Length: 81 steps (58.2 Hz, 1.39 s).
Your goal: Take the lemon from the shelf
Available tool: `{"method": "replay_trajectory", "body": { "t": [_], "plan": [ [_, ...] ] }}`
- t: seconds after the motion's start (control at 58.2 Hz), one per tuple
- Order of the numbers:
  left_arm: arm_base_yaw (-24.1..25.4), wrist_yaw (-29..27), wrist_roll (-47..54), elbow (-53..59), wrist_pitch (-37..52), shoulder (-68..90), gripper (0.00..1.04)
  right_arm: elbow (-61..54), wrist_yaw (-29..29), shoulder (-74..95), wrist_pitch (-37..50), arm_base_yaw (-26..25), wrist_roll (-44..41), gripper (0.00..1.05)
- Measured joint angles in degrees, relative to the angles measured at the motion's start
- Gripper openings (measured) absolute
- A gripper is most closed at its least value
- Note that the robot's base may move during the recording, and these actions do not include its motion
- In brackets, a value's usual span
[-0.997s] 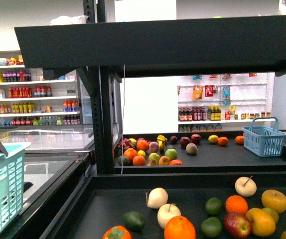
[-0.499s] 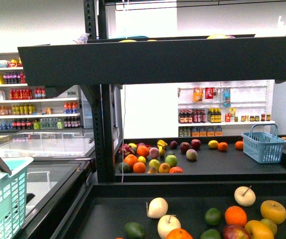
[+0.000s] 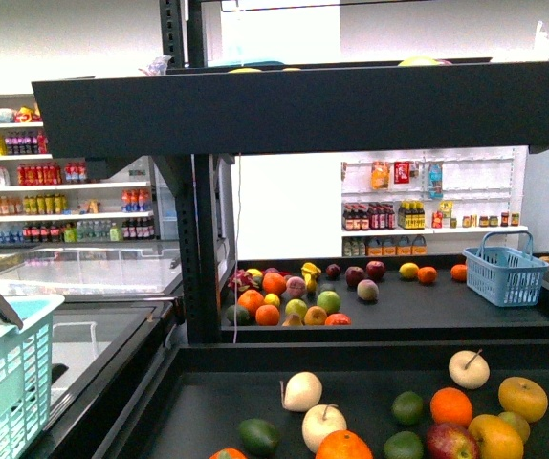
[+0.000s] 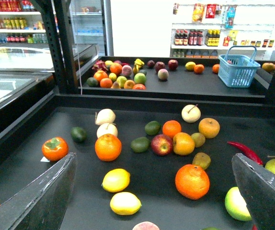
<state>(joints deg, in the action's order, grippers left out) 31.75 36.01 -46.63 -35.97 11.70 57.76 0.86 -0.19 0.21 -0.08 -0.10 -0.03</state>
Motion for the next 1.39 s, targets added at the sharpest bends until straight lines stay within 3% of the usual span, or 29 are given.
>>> {"method": "replay_trajectory", "body": {
  "t": [0.241,0.585,0.757,0.808,1.307,1.393],
  "plan": [
    [-0.6,-2.7,-10.3,-7.7,9.0,19.5,0.97,0.0,0.0,0.0,0.0,0.0,0.0,0.97],
    [-4.6,-5.0,-21.3,-15.6,24.3,33.5,0.97,0.0,0.0,0.0,0.0,0.0,0.0,0.97],
    [-6.1,-7.7,-23.8,-18.9,25.0,37.6,0.97,0.0,0.0,0.0,0.0,0.0,0.0,0.97],
    [-7.5,-11.0,-26.7,-25.7,26.0,43.5,0.97,0.0,0.0,0.0,0.0,0.0,0.0,0.97],
    [-8.9,-14.2,-26.7,-33.6,25.0,51.1,0.97,0.0,0.0,0.0,0.0,0.0,0.0,0.97],
    [-9.2,-14.9,-26.5,-34.5,24.2,51.4,0.82,0.0,0.0,0.0,0.0,0.0,0.0,0.97]
  ]
}}
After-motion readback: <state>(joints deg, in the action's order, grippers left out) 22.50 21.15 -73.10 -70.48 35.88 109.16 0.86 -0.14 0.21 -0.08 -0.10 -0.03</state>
